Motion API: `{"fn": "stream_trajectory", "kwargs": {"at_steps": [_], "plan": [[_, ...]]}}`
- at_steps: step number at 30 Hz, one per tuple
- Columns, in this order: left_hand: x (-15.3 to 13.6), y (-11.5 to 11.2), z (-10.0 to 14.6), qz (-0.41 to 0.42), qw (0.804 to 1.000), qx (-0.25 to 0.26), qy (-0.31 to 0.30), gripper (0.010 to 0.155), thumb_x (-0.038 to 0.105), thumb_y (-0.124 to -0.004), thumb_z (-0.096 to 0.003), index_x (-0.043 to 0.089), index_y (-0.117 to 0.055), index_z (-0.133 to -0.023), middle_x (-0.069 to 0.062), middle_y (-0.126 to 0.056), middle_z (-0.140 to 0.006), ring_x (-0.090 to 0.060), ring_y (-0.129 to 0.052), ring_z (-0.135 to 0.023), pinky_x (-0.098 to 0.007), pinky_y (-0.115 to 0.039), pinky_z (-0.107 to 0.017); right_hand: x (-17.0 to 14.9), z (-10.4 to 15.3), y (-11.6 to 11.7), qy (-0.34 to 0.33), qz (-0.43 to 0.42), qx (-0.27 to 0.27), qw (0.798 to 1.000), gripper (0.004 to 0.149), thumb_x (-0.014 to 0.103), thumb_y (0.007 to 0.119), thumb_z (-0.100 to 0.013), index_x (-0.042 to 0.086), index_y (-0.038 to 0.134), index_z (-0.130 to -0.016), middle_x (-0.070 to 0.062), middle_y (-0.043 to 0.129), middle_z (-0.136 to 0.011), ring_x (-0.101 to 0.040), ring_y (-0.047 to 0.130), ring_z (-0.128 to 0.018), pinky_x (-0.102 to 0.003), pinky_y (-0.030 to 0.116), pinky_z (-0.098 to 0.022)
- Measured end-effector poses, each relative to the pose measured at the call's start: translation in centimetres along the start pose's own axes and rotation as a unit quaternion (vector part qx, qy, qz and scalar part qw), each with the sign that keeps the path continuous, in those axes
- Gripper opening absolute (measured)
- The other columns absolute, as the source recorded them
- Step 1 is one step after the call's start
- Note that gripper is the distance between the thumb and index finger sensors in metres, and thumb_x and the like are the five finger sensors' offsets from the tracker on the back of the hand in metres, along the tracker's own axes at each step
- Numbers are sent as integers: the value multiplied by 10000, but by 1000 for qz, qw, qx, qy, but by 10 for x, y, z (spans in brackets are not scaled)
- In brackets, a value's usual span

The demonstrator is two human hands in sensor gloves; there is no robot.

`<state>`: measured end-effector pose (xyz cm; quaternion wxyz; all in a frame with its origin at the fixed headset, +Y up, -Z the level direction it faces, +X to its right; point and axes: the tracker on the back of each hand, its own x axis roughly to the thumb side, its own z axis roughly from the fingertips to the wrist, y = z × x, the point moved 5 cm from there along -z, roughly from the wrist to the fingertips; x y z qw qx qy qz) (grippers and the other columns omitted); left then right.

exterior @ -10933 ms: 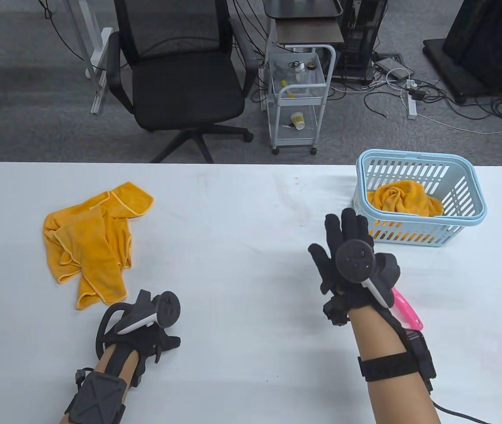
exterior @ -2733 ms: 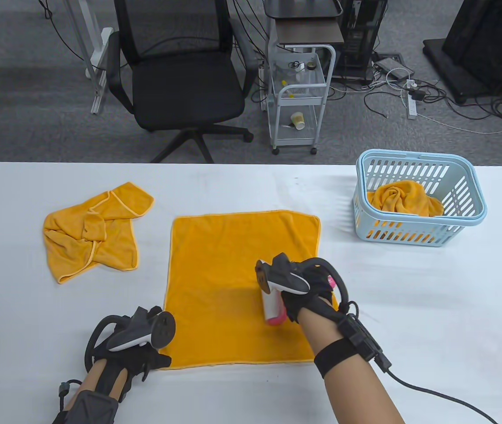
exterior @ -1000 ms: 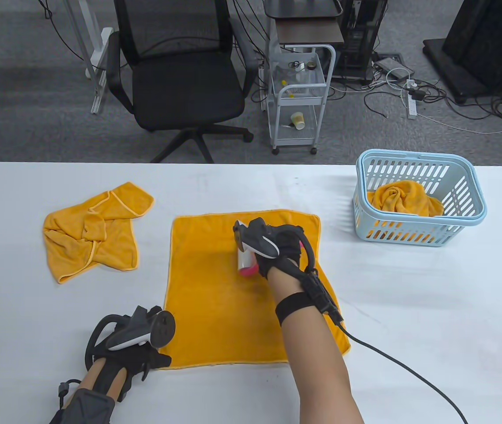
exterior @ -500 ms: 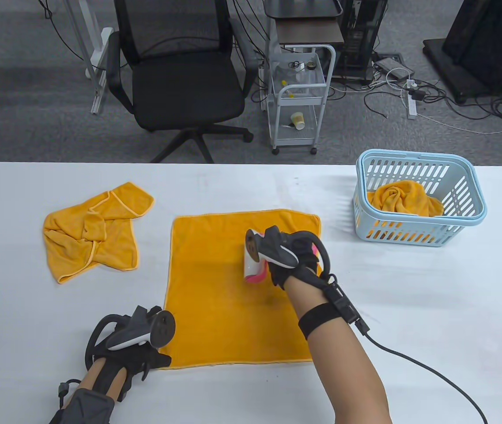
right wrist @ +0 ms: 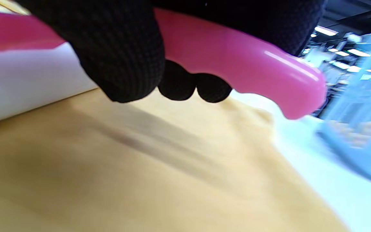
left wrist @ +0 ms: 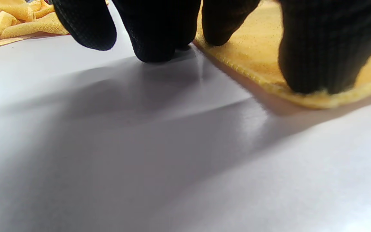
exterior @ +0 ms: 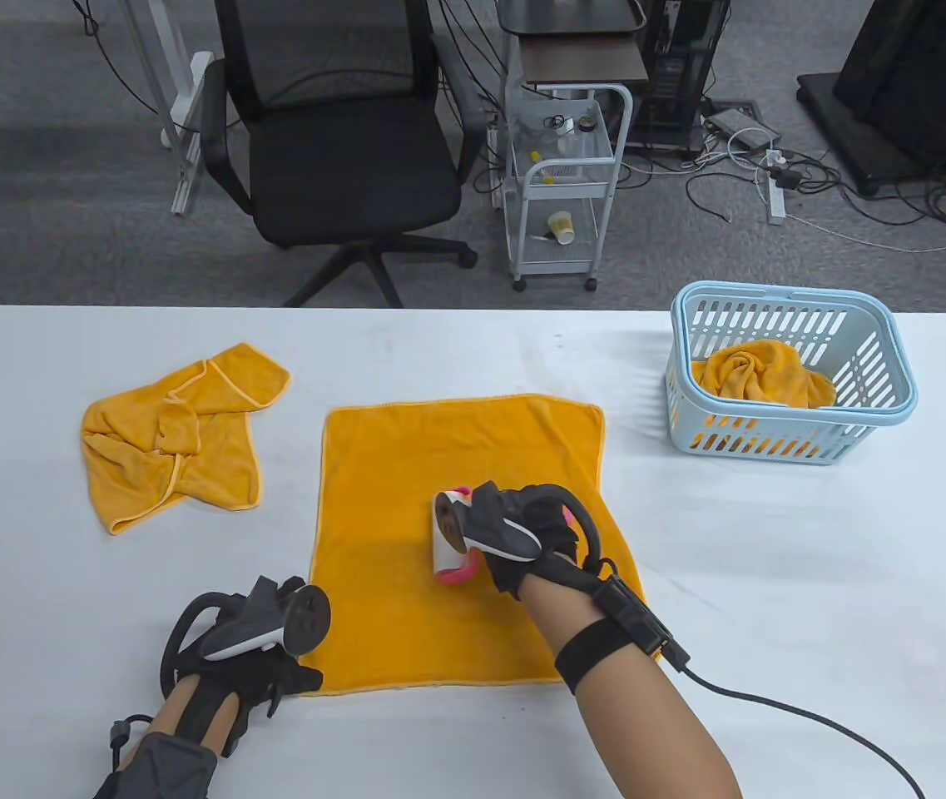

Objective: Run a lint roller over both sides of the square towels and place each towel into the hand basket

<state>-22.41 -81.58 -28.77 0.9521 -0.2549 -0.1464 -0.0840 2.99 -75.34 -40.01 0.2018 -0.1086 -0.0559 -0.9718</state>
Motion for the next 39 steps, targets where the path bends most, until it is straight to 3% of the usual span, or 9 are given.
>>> {"fn": "stream_trajectory", "kwargs": {"at_steps": [4,8,14,17,20,24,32,36,39], "plan": [[0,0,0,-1,1000,0,1,883,624,-875,-343,304,-501,-1077,-74,-434,-1218,-370,-647,-1053,-678,-551,-748,-56,14,18,55,40,31,997,582,282,943,-449,276,735,-993,-64,891,-910,-367,907,-818,-612,746,-602],[0,0,0,-3,1000,0,1,883,624,-875,-342,306,-502,-1077,-74,-437,-1217,-371,-649,-1053,-678,-552,-748,-79,31,22,75,42,24,996,584,289,943,-449,271,745,-997,-59,871,-934,-371,898,-832,-609,750,-604],[0,0,0,-3,1000,0,1,883,625,-873,-342,308,-500,-1076,-73,-435,-1217,-369,-646,-1054,-677,-551,-749,-7,68,-9,-55,-68,-39,995,611,324,940,-444,244,725,-1010,-76,878,-920,-357,931,-799,-576,781,-581],[0,0,0,-3,1000,0,1,883,627,-871,-342,309,-497,-1076,-70,-431,-1217,-367,-644,-1054,-677,-551,-749,34,79,-13,-109,-70,-46,991,616,349,941,-441,246,725,-1009,-65,887,-911,-340,945,-785,-555,797,-571],[0,0,0,-3,1000,0,1,882,628,-869,-341,312,-496,-1075,-68,-428,-1218,-363,-642,-1055,-676,-549,-750,44,79,-7,-119,-57,-40,990,617,356,936,-440,251,720,-1008,-61,892,-904,-337,952,-773,-553,800,-567],[0,0,0,-1,1000,0,2,883,628,-869,-342,312,-493,-1075,-69,-428,-1217,-363,-642,-1055,-676,-549,-750,9,77,6,-87,-37,-21,995,599,314,935,-449,268,711,-1002,-57,893,-900,-352,928,-790,-589,764,-590],[0,0,0,-1,1000,-1,3,885,629,-870,-340,314,-492,-1075,-65,-426,-1218,-361,-639,-1055,-677,-546,-751,-110,81,57,27,-37,36,998,571,253,963,-443,270,759,-976,-47,897,-885,-363,893,-821,-622,716,-619],[-1,0,0,0,1000,-1,3,885,630,-869,-339,315,-492,-1075,-64,-423,-1218,-358,-636,-1056,-678,-544,-752,-130,85,69,42,-71,43,996,564,255,965,-442,257,776,-973,-43,895,-892,-360,892,-831,-615,724,-621],[-1,0,0,0,1000,-1,3,885,631,-867,-339,319,-489,-1075,-62,-419,-1218,-356,-634,-1056,-677,-544,-753,-142,91,71,55,-109,2,992,586,262,953,-445,249,756,-997,-59,870,-927,-377,893,-843,-604,749,-609]]}}
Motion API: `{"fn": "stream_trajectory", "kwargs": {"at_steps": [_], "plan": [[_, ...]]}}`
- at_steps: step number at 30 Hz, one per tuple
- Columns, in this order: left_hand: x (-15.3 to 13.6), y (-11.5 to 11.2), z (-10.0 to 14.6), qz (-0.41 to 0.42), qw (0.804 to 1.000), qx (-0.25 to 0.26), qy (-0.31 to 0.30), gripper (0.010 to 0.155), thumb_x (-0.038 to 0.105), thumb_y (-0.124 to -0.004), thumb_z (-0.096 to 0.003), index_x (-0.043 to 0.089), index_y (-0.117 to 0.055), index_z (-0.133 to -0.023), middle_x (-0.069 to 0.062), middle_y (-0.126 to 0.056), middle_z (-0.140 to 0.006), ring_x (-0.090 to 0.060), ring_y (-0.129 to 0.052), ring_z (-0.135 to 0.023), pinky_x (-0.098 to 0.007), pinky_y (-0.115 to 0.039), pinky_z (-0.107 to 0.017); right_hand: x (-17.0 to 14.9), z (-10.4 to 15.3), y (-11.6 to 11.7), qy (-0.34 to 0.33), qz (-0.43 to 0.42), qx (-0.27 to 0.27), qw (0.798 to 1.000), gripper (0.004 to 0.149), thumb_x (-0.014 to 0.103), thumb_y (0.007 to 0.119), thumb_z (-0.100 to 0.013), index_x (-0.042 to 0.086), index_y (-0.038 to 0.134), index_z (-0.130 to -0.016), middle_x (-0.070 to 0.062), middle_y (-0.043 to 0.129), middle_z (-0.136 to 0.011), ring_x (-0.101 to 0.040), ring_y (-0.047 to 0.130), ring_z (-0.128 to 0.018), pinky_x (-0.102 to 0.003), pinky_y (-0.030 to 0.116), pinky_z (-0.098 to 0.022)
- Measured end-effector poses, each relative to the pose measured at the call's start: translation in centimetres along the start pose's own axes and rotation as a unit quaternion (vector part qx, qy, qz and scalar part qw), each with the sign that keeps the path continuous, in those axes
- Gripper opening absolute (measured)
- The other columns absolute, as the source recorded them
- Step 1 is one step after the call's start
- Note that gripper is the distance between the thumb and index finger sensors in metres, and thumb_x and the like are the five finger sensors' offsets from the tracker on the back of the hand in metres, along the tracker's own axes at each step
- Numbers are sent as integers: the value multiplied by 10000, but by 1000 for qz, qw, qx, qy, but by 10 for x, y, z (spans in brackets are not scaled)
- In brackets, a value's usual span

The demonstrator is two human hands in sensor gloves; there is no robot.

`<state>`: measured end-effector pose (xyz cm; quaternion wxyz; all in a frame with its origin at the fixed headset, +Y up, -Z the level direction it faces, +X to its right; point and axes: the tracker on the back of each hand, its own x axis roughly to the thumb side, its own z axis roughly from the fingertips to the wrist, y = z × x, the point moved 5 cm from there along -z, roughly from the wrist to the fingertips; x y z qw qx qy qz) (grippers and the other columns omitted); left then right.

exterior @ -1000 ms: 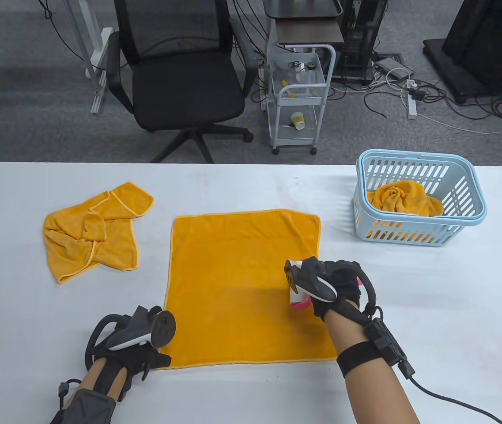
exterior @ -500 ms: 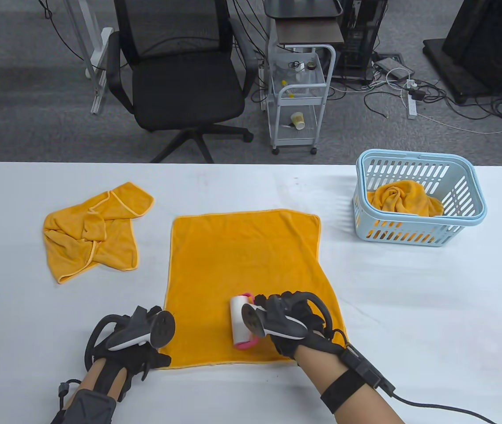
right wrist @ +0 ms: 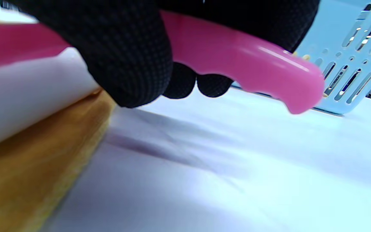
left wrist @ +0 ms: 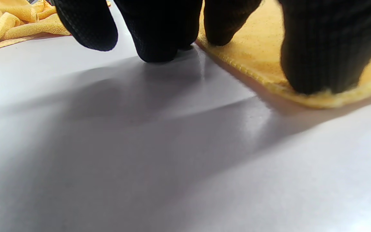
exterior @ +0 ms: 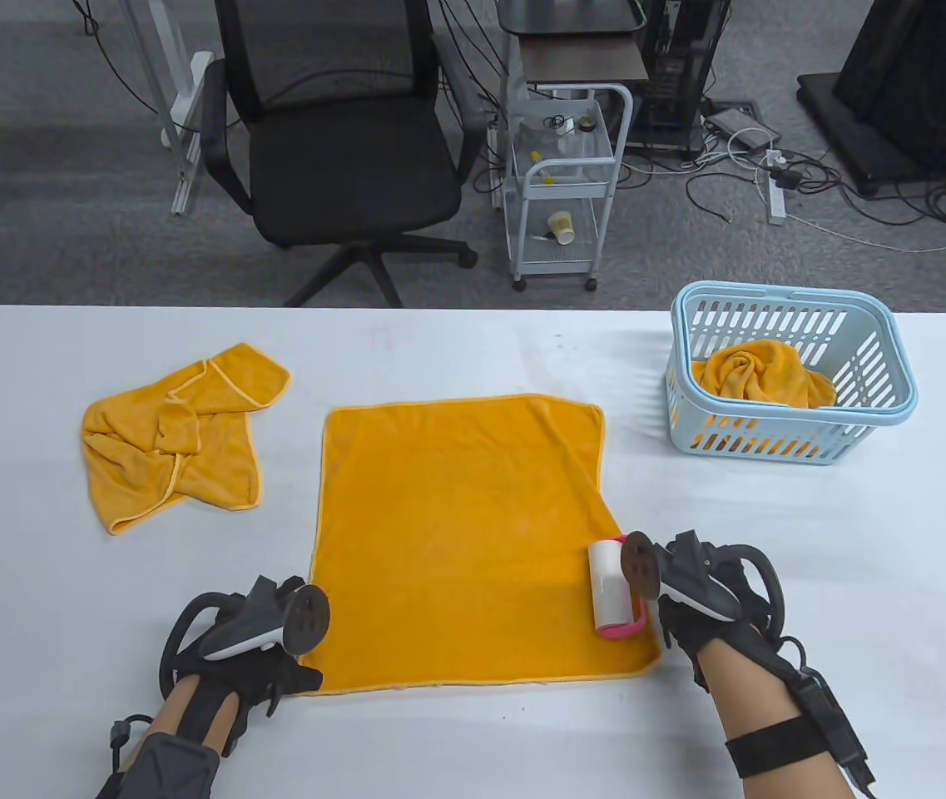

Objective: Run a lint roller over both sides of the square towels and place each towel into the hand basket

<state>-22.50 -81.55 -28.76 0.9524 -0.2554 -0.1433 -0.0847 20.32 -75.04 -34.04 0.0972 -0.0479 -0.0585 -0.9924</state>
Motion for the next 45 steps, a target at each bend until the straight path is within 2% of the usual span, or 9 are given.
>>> {"fn": "stream_trajectory", "kwargs": {"at_steps": [7,17,22,26,28,32,37,42,45], "plan": [[0,0,0,2,1000,0,1,883,634,-864,-339,326,-485,-1075,-57,-415,-1218,-352,-629,-1057,-676,-542,-754,-65,5,-4,179,-36,-98,978,644,312,967,-434,164,728,-1013,-95,883,-888,-366,985,-726,-547,843,-505],[-1,3,3,4,1000,8,-9,869,633,-871,-334,331,-515,-1067,-59,-441,-1218,-370,-659,-1060,-679,-549,-750,-104,-1,49,275,-47,-7,960,670,334,955,-443,99,706,-1019,-146,874,-889,-387,969,-743,-558,835,-508],[2,14,15,20,998,36,-41,835,644,-895,-303,358,-615,-1037,-59,-457,-1217,-382,-658,-1076,-681,-554,-747,-102,3,38,253,-64,15,965,799,339,944,-454,49,535,-1076,-223,725,-1006,-495,828,-856,-644,730,-573],[10,18,22,22,996,42,-72,763,648,-932,-266,371,-752,-953,-65,-525,-1202,-370,-694,-1065,-682,-570,-741,-90,17,0,205,-76,-44,975,805,352,955,-448,68,557,-1087,-252,664,-1043,-532,765,-891,-680,680,-586],[17,17,22,5,996,39,-78,713,644,-940,-262,380,-788,-907,-38,-552,-1195,-363,-707,-1058,-679,-575,-741,-73,24,-18,152,-86,-70,982,755,369,961,-445,114,634,-1077,-217,677,-1053,-510,759,-912,-681,663,-607],[33,8,17,-62,995,11,-74,646,641,-943,-265,393,-813,-846,-8,-605,-1179,-333,-750,-1043,-660,-598,-744,-15,32,-29,-47,-134,-19,990,607,345,968,-453,192,770,-1006,-127,733,-1056,-462,699,-982,-684,617,-660],[38,2,16,-95,993,3,-69,591,603,-958,-292,393,-783,-816,-7,-524,-1195,-328,-724,-1052,-657,-596,-746,44,34,5,-170,-74,148,972,633,406,1027,-386,194,847,-955,-145,721,-1080,-472,629,-1019,-704,593,-660],[39,3,15,-93,993,7,-67,433,519,-948,-356,410,-837,-759,-3,-542,-1188,-326,-741,-1042,-657,-599,-743,60,31,42,-142,93,193,966,790,483,1071,-284,168,807,-959,-239,562,-1139,-545,432,-1039,-747,507,-659],[39,4,15,-92,994,9,-66,368,486,-935,-391,413,-852,-742,-2,-549,-1184,-325,-747,-1037,-654,-600,-744,66,29,48,-130,155,181,962,753,485,1051,-283,211,743,-914,-224,501,-1149,-532,369,-1051,-745,466,-676]]}}
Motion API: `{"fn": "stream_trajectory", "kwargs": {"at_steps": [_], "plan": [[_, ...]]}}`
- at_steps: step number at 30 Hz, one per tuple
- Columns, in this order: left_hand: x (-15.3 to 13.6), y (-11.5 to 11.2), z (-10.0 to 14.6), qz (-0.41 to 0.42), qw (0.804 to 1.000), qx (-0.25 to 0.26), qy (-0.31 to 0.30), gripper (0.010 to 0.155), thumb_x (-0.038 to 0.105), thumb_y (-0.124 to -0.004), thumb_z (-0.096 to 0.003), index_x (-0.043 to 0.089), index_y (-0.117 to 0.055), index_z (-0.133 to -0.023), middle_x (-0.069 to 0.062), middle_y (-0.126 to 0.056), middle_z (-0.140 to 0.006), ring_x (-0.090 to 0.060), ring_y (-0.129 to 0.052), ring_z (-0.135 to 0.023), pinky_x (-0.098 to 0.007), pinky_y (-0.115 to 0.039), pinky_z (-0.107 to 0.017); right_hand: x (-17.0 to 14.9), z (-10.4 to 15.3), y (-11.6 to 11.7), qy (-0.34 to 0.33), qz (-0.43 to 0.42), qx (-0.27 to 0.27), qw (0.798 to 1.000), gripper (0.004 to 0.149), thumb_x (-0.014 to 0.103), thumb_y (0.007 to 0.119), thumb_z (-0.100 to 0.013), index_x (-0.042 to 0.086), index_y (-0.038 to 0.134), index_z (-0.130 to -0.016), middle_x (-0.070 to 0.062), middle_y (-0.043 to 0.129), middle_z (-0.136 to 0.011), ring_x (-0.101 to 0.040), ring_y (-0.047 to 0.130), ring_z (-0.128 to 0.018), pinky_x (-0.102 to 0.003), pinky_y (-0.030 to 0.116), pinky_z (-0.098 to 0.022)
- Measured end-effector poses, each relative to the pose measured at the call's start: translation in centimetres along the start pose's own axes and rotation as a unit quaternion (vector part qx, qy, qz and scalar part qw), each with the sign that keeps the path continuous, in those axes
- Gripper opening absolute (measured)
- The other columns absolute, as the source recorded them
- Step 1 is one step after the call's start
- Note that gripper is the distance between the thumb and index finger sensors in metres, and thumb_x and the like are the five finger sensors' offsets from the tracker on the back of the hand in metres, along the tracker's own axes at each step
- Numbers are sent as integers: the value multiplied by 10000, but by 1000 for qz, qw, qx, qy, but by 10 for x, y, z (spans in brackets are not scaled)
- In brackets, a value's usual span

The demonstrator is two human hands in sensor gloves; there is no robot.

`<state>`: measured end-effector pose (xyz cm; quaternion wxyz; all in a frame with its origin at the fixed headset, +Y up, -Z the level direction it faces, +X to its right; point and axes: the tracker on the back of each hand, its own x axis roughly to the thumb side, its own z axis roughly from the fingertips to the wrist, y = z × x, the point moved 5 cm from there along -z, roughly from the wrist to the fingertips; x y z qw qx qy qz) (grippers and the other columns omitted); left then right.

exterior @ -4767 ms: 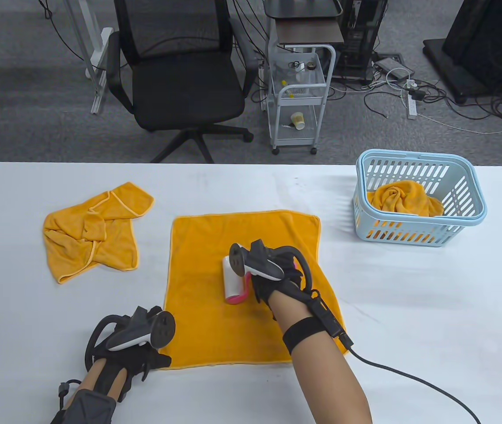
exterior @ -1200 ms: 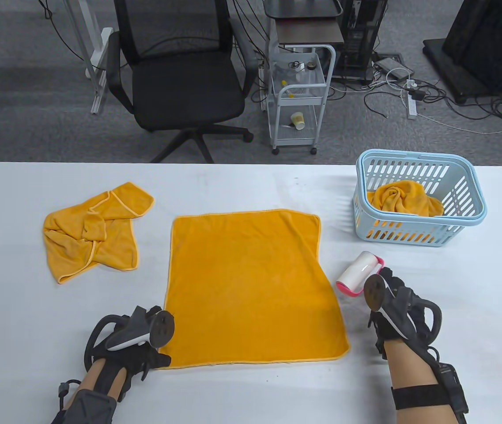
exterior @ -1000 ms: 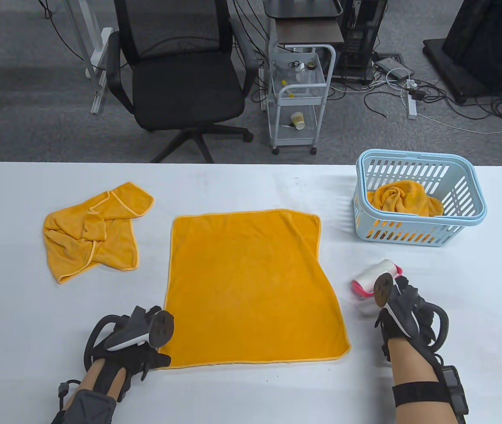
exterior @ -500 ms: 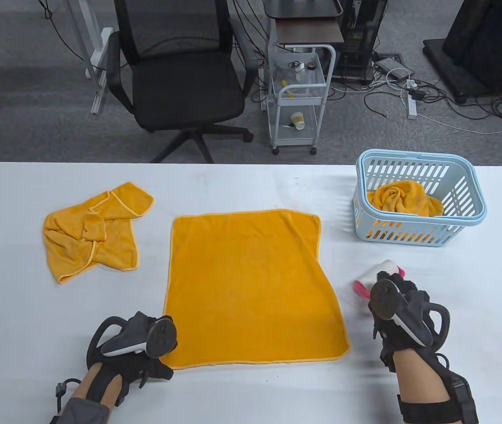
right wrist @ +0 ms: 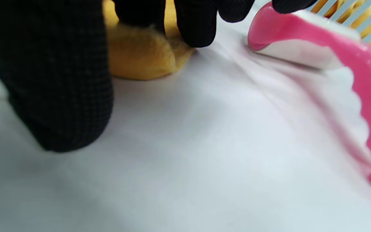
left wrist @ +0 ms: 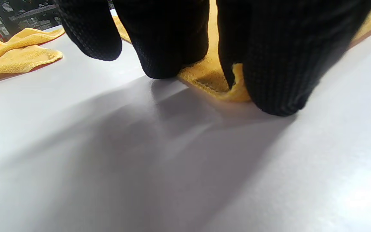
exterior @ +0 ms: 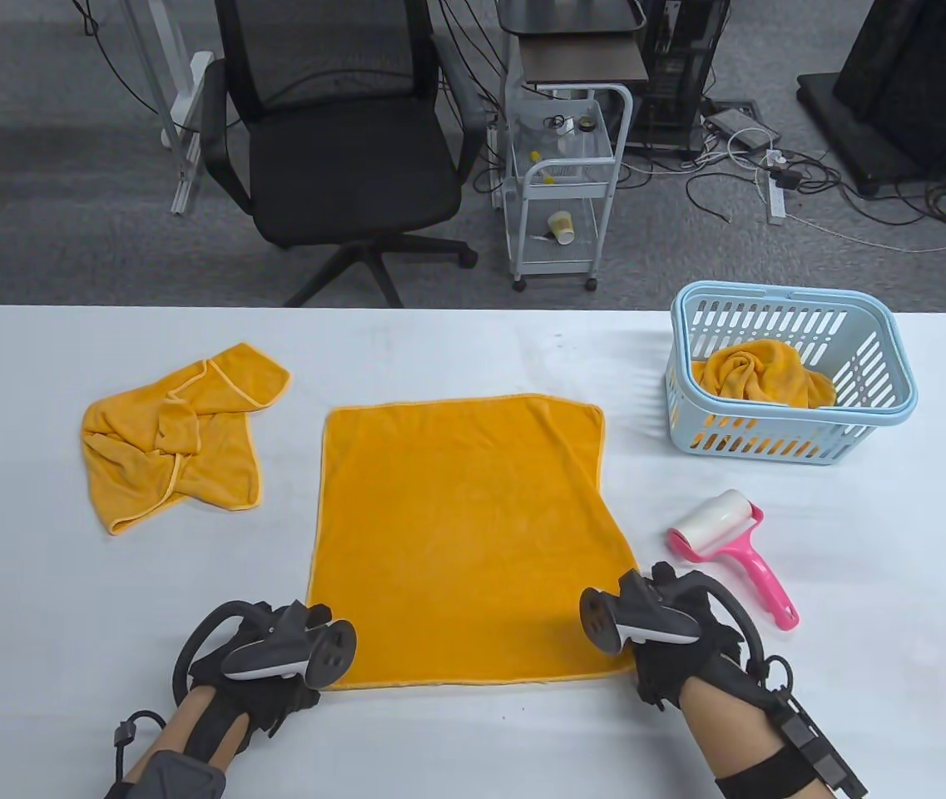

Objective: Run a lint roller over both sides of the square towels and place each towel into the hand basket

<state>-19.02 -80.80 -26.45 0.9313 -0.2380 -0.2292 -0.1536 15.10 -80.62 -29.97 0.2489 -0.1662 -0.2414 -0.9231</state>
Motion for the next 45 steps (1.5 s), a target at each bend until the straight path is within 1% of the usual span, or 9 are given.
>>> {"fn": "stream_trajectory", "kwargs": {"at_steps": [5,12,17,22,27,31,34,38,45], "plan": [[-8,0,1,39,999,7,-4,318,467,-899,-431,415,-867,-744,13,-570,-1179,-319,-756,-1033,-653,-600,-743,-2,-1,-4,0,-22,-38,999,420,368,993,-409,233,869,-787,-153,588,-1127,-478,426,-1075,-733,458,-699],[-38,53,36,87,988,121,28,341,467,-880,-441,388,-834,-771,37,-660,-1151,-303,-790,-1027,-649,-603,-752,-66,14,-20,-36,-276,-80,957,375,343,941,-461,222,850,-804,-141,683,-1075,-465,555,-1042,-707,522,-687],[-58,138,105,55,970,227,58,354,484,-887,-433,386,-842,-770,39,-701,-1134,-302,-807,-1021,-654,-606,-750,-122,71,-77,-41,-334,-157,929,381,345,928,-472,220,862,-826,-144,712,-1059,-472,588,-1029,-708,535,-681],[-64,224,206,27,928,358,95,370,495,-896,-429,361,-868,-773,44,-747,-1119,-302,-830,-1016,-666,-606,-750,-160,156,-151,-54,-341,-261,901,384,356,903,-493,214,863,-847,-147,721,-1059,-475,597,-1029,-711,536,-682],[-65,272,288,-4,891,433,134,379,508,-901,-431,345,-894,-773,60,-782,-1110,-294,-853,-1014,-677,-606,-754,-186,227,-205,-75,-357,-335,869,389,362,886,-507,204,877,-862,-145,744,-1052,-473,617,-1027,-714,541,-684],[-76,295,313,-1,876,455,158,388,518,-909,-424,341,-903,-769,63,-795,-1106,-292,-855,-1017,-684,-601,-756,-199,248,-230,-93,-391,-369,838,396,361,880,-515,180,874,-867,-148,755,-1045,-474,627,-1023,-715,543,-686],[-91,300,299,19,881,443,168,390,522,-915,-420,343,-904,-767,62,-789,-1112,-295,-848,-1022,-687,-594,-757,-205,231,-241,-83,-407,-353,839,402,361,872,-520,176,849,-875,-139,744,-1051,-472,623,-1025,-713,541,-689],[-117,281,234,61,911,375,161,392,525,-911,-420,353,-891,-772,66,-782,-1114,-292,-840,-1026,-687,-589,-760,-200,174,-231,-64,-415,-295,858,397,341,871,-519,179,838,-880,-143,732,-1055,-472,621,-1024,-712,541,-688],[-149,187,63,129,955,211,164,382,505,-898,-428,363,-857,-781,65,-767,-1104,-290,-832,-1013,-676,-588,-761,-175,30,-165,37,-445,-182,876,392,325,871,-513,203,844,-885,-135,761,-1023,-461,681,-984,-688,582,-675]]}}
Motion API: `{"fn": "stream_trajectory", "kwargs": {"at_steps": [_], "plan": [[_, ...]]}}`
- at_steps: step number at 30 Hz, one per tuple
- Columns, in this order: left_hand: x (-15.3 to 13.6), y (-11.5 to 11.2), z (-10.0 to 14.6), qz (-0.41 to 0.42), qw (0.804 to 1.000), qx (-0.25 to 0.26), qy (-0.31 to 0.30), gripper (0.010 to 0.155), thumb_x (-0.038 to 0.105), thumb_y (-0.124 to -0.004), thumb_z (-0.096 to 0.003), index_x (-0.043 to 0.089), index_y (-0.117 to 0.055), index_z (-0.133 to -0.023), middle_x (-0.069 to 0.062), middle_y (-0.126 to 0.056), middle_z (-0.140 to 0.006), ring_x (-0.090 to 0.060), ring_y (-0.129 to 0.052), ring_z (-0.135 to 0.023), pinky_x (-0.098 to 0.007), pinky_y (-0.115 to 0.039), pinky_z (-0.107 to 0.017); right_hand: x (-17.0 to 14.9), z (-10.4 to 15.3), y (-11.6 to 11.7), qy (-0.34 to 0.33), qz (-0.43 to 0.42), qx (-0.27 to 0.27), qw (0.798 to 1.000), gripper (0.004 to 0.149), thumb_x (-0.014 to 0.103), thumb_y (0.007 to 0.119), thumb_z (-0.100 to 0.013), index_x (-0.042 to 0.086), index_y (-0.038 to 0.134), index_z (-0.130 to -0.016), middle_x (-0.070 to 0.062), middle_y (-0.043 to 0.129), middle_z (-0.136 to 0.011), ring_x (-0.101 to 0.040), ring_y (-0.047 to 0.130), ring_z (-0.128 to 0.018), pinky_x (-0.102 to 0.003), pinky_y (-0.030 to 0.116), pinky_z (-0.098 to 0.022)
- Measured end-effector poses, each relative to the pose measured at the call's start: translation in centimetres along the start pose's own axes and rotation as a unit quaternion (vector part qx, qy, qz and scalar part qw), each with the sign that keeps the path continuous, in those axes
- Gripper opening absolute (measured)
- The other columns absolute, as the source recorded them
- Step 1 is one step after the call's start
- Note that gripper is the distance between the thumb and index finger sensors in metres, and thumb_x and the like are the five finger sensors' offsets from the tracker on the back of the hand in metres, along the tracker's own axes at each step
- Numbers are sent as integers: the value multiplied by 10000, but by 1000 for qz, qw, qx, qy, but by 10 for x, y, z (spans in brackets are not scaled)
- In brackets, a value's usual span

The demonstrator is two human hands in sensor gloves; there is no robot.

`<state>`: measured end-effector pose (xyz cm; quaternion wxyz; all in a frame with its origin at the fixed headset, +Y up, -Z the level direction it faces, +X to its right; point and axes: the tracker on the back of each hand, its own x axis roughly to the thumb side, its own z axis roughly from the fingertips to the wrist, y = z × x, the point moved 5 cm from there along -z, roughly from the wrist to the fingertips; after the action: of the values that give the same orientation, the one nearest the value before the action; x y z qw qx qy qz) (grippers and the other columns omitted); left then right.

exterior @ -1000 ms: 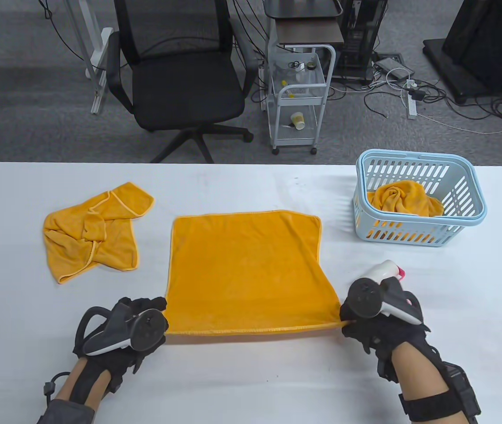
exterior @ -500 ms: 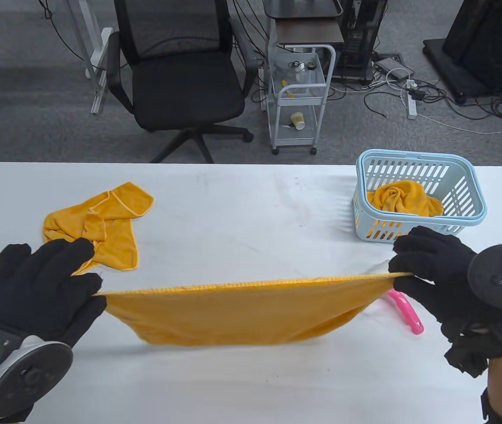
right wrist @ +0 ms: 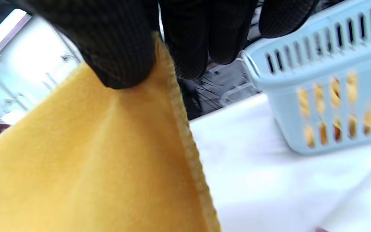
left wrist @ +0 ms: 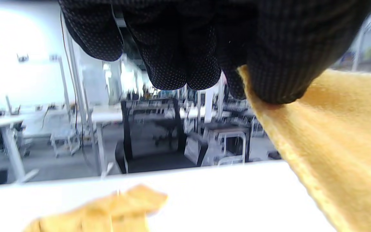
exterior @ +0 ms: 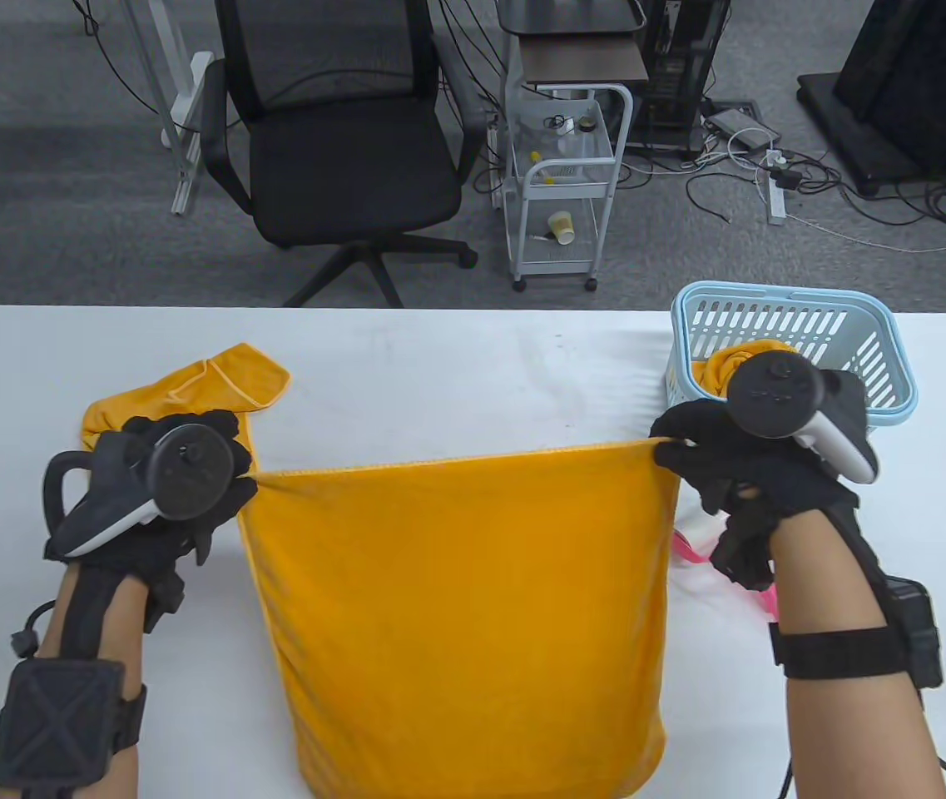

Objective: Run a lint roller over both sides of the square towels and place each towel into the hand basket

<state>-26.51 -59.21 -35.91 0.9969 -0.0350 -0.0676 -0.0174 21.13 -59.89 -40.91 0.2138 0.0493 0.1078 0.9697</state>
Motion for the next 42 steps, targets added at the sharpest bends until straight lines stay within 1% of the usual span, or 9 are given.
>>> {"fn": "stream_trajectory", "kwargs": {"at_steps": [4,7,13,17,23,28,33,39,42], "plan": [[-1,-89,-51,-10,995,-86,40,378,491,-894,-427,363,-847,-780,61,-749,-1102,-288,-824,-1006,-665,-585,-763,-36,-50,71,91,-3,38,995,395,329,868,-505,219,841,-883,-124,776,-1005,-446,715,-962,-662,612,-665],[0,-128,-74,-26,992,-111,62,380,498,-884,-428,371,-838,-783,65,-732,-1109,-285,-813,-1013,-657,-588,-766,-54,-73,97,142,-3,22,990,405,333,864,-504,216,837,-890,-121,785,-993,-439,739,-943,-642,636,-656],[3,-147,-110,-53,988,-73,126,379,499,-861,-452,367,-816,-804,35,-661,-1146,-307,-779,-1026,-640,-591,-764,-64,-101,109,202,13,-60,977,423,374,856,-501,211,831,-890,-101,798,-980,-414,774,-922,-608,671,-646],[5,-140,-118,-66,983,-25,172,556,519,-833,-464,349,-690,-974,-46,-417,-1218,-360,-675,-1076,-629,-577,-762,-64,-101,103,232,0,-117,966,543,448,808,-507,198,744,-984,-125,728,-1030,-419,749,-940,-591,680,-649],[19,-137,-99,-57,990,-69,107,605,543,-819,-451,353,-669,-1005,-72,-423,-1218,-370,-682,-1069,-634,-581,-755,-48,-88,92,173,45,-101,979,539,443,819,-497,195,766,-972,-134,748,-1017,-426,763,-928,-602,685,-636],[31,-145,-57,-34,991,-129,30,631,568,-809,-435,371,-657,-1015,-77,-415,-1222,-370,-683,-1076,-642,-582,-756,-50,-53,70,149,111,-89,979,646,522,867,-451,184,755,-989,-148,739,-1028,-440,754,-932,-617,674,-636],[46,-174,-11,-23,979,-202,-15,739,616,-824,-403,368,-585,-1057,-56,-451,-1228,-374,-709,-1071,-648,-595,-749,-85,-12,66,194,217,-22,957,956,610,898,-401,120,502,-1120,-204,567,-1116,-498,613,-1000,-665,608,-660],[52,-213,13,-61,963,-263,-23,888,651,-849,-364,323,-463,-1093,-82,-465,-1225,-347,-774,-1026,-647,-600,-748,-152,31,87,275,221,86,932,1053,645,909,-384,13,494,-1117,-282,561,-1095,-552,626,-972,-685,620,-635],[50,-221,13,-65,966,-248,-24,892,640,-871,-350,334,-468,-1084,-62,-460,-1213,-336,-730,-989,-654,-578,-749,-174,41,99,303,215,87,924,1014,638,890,-402,23,493,-1104,-282,557,-1088,-552,634,-965,-676,631,-631]]}}
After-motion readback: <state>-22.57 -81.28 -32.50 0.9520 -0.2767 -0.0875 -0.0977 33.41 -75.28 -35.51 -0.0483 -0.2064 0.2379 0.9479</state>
